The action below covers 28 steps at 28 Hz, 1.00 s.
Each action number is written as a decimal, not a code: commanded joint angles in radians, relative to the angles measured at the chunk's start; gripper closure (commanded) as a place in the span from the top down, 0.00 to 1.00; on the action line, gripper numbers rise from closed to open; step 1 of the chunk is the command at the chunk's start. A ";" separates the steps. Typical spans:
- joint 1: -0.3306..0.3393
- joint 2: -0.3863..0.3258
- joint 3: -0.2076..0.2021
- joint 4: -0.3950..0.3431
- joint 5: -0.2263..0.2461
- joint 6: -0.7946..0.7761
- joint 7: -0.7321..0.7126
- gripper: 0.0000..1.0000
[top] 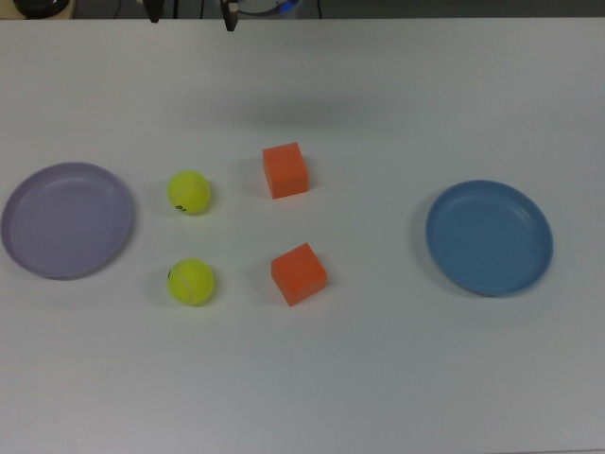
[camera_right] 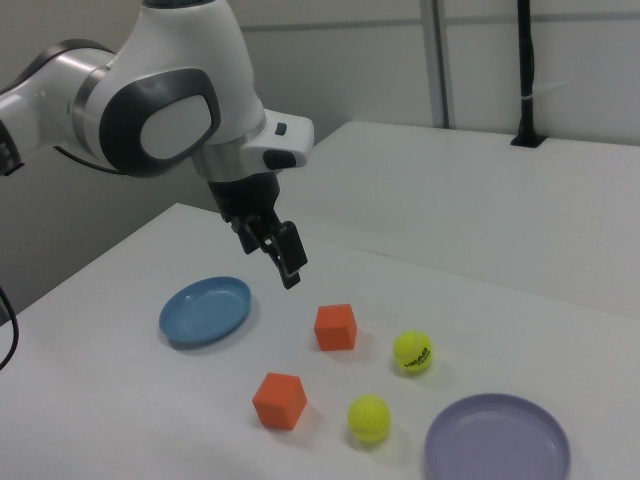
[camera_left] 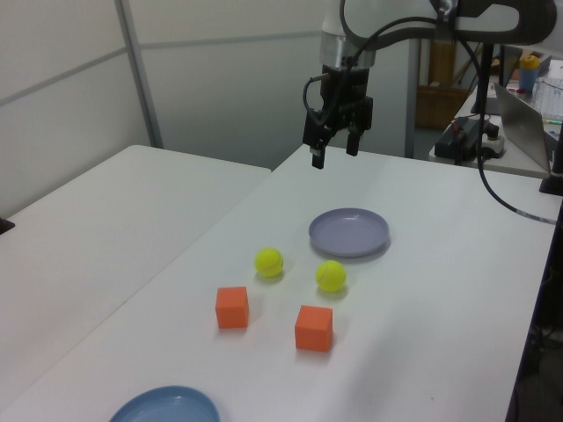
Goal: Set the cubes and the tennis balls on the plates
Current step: 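Lower the gripper onto the orange cube nearest the blue plate and grasp it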
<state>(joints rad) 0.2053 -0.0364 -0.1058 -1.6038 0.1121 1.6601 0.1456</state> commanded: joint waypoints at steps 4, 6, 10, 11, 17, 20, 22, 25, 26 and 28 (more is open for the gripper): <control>0.011 -0.011 0.061 -0.129 -0.020 0.113 -0.060 1.00; 0.013 -0.017 0.080 -0.192 -0.019 0.171 -0.093 1.00; 0.014 -0.019 0.107 -0.257 -0.016 0.234 -0.150 1.00; 0.014 -0.016 0.115 -0.283 -0.009 0.251 -0.173 1.00; 0.014 -0.014 0.144 -0.366 -0.008 0.302 -0.257 1.00; 0.014 -0.010 0.144 -0.398 -0.008 0.363 -0.267 1.00; 0.014 -0.010 0.144 -0.427 -0.008 0.395 -0.287 1.00; 0.014 0.003 0.144 -0.467 -0.008 0.435 -0.327 1.00; 0.014 0.010 0.144 -0.470 -0.008 0.444 -0.330 1.00; 0.014 0.035 0.144 -0.475 -0.008 0.452 -0.334 1.00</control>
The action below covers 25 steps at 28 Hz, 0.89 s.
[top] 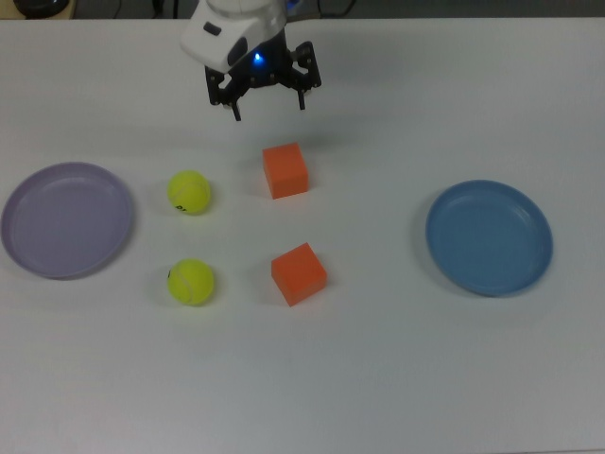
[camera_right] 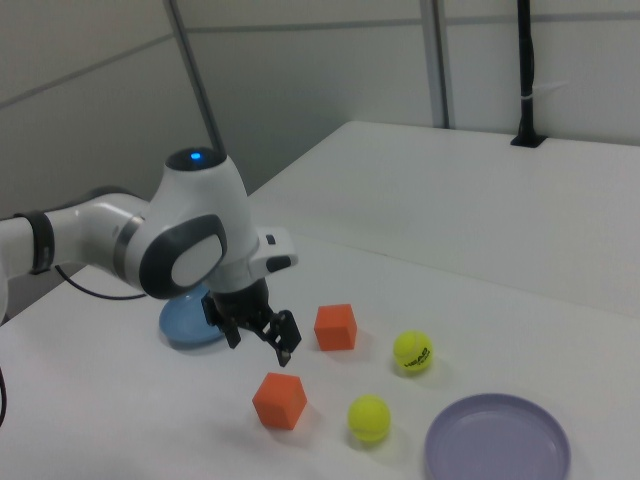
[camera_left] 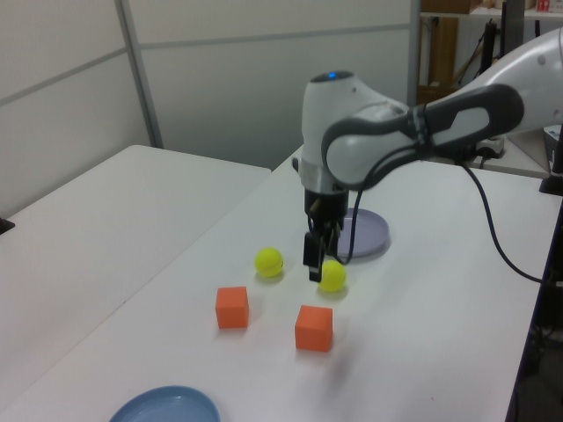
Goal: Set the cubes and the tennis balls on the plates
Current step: 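Lower the gripper onto the orange cube nearest the blue plate and grasp it, then lift the orange cube and carry it over the blue plate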
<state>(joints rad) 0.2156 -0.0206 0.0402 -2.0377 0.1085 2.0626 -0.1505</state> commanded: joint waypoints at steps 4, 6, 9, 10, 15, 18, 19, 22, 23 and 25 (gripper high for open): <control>0.005 0.056 0.007 -0.042 -0.004 0.079 -0.047 1.00; 0.005 0.070 0.010 -0.047 -0.004 0.082 -0.049 1.00; 0.005 0.097 0.012 -0.048 -0.004 0.114 -0.052 1.00; 0.005 0.105 0.012 -0.048 -0.004 0.120 -0.052 1.00; 0.014 0.142 0.021 -0.047 -0.006 0.155 -0.052 1.00; 0.019 0.162 0.027 -0.047 -0.012 0.166 -0.052 1.00; 0.019 0.174 0.035 -0.047 -0.015 0.166 -0.052 1.00; 0.019 0.189 0.047 -0.047 -0.018 0.166 -0.052 1.00; 0.019 0.194 0.049 -0.047 -0.018 0.166 -0.050 1.00; 0.019 0.198 0.049 -0.047 -0.023 0.168 -0.052 1.00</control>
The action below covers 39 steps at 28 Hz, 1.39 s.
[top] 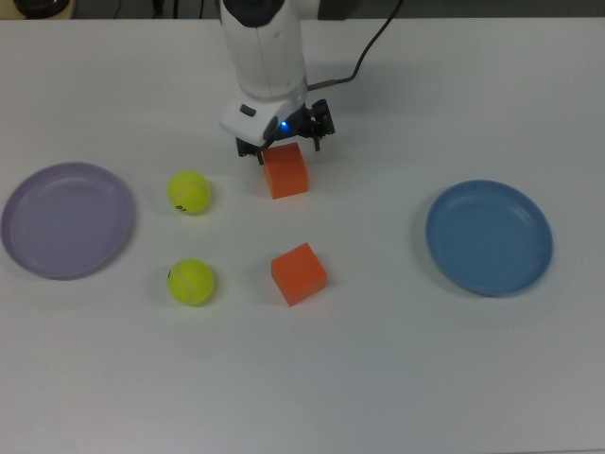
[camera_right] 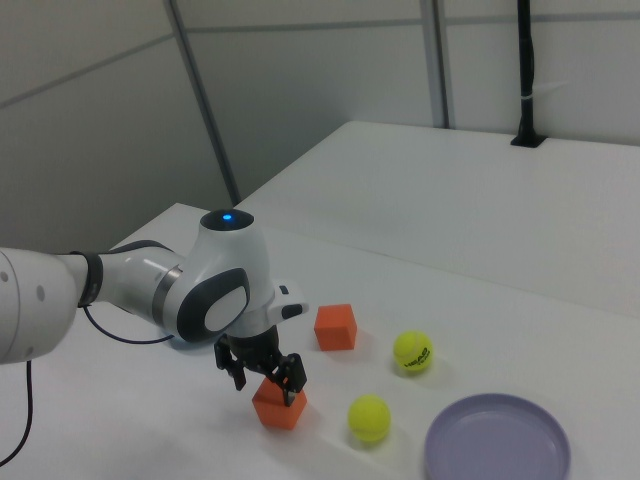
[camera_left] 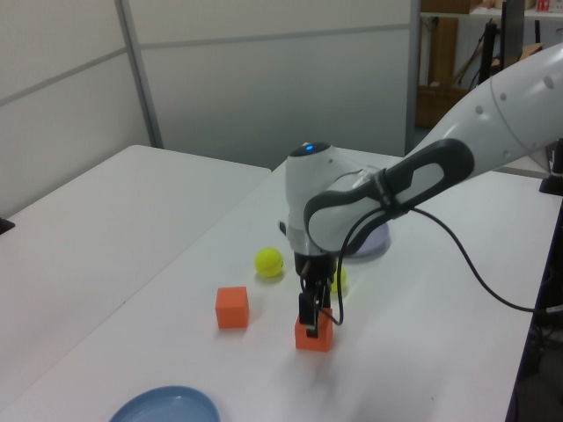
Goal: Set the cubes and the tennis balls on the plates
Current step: 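Lift the orange cube and carry it over the blue plate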
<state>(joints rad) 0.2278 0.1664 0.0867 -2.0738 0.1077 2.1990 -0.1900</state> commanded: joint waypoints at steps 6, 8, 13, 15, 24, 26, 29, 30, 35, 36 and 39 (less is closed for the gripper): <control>0.005 0.036 0.002 0.000 -0.045 0.041 -0.011 1.00; 0.004 0.045 0.002 0.000 -0.048 0.064 -0.009 1.00; 0.004 0.054 0.001 0.000 -0.049 0.082 0.006 0.84; 0.004 0.053 0.002 0.001 -0.049 0.082 0.020 0.63; 0.007 0.033 0.005 0.069 -0.042 0.068 0.075 0.00; 0.007 0.036 0.021 0.137 -0.039 0.055 0.113 0.00; 0.007 0.045 0.060 0.210 -0.039 0.053 0.170 0.00; 0.007 0.047 0.073 0.222 -0.039 0.054 0.185 0.00; 0.010 0.080 0.159 0.287 -0.052 0.065 0.251 0.00; 0.018 0.091 0.169 0.306 -0.054 0.067 0.264 0.00; 0.073 0.149 0.176 0.373 -0.091 0.070 0.308 0.00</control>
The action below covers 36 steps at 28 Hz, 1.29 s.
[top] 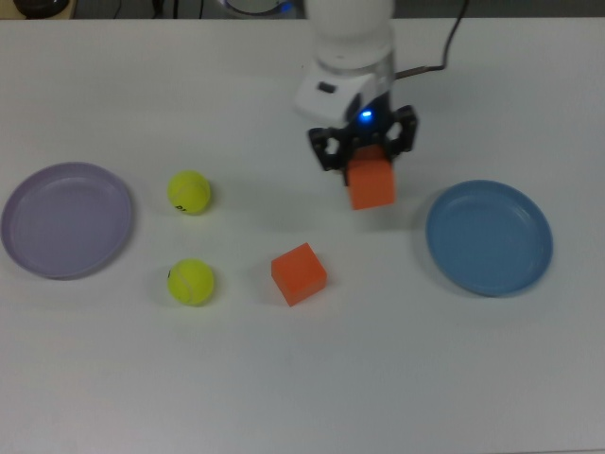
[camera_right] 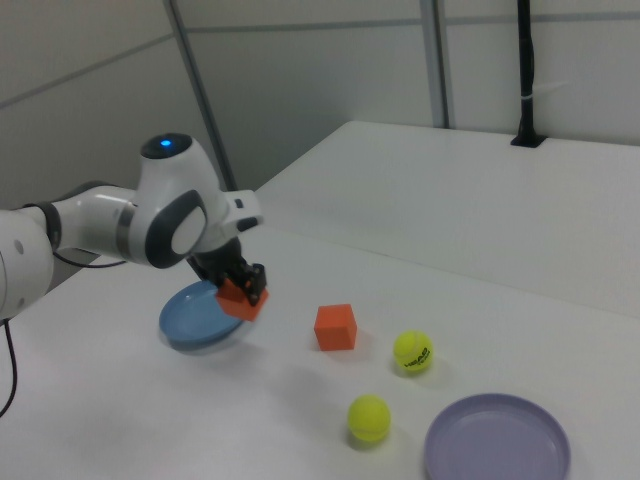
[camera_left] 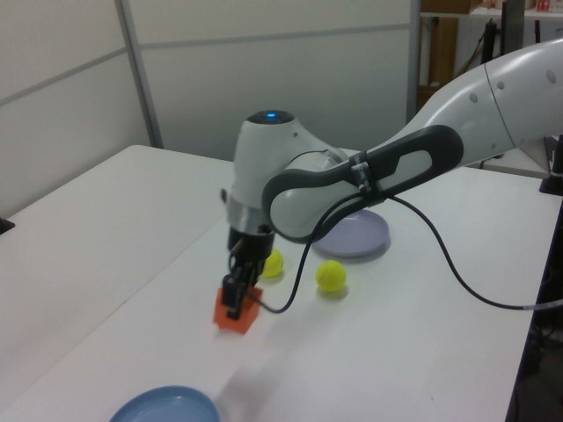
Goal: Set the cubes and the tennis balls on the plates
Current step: 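Lift the orange cube and carry it over the blue plate, then lower the cube onto the blue plate and open the gripper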
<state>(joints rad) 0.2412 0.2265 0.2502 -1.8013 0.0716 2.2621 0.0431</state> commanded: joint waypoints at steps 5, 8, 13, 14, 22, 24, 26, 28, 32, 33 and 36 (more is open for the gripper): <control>0.136 0.171 0.012 0.143 -0.116 0.106 0.133 0.00; 0.162 0.200 0.012 0.143 -0.153 0.168 0.172 0.00; 0.196 0.252 0.012 0.146 -0.205 0.240 0.248 0.00; 0.199 0.260 0.012 0.154 -0.208 0.254 0.256 0.00; 0.227 0.309 0.012 0.174 -0.228 0.272 0.297 0.00; 0.228 0.320 0.012 0.191 -0.231 0.272 0.310 0.00; 0.233 0.332 0.012 0.200 -0.236 0.272 0.322 0.00; 0.242 0.336 0.012 0.201 -0.240 0.272 0.340 0.46; 0.253 0.336 0.012 0.201 -0.259 0.272 0.376 1.00; 0.253 0.335 0.012 0.201 -0.259 0.272 0.382 1.00; 0.253 0.333 0.011 0.204 -0.257 0.272 0.412 1.00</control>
<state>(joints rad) 0.4845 0.5473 0.2671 -1.6250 -0.1574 2.5259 0.3882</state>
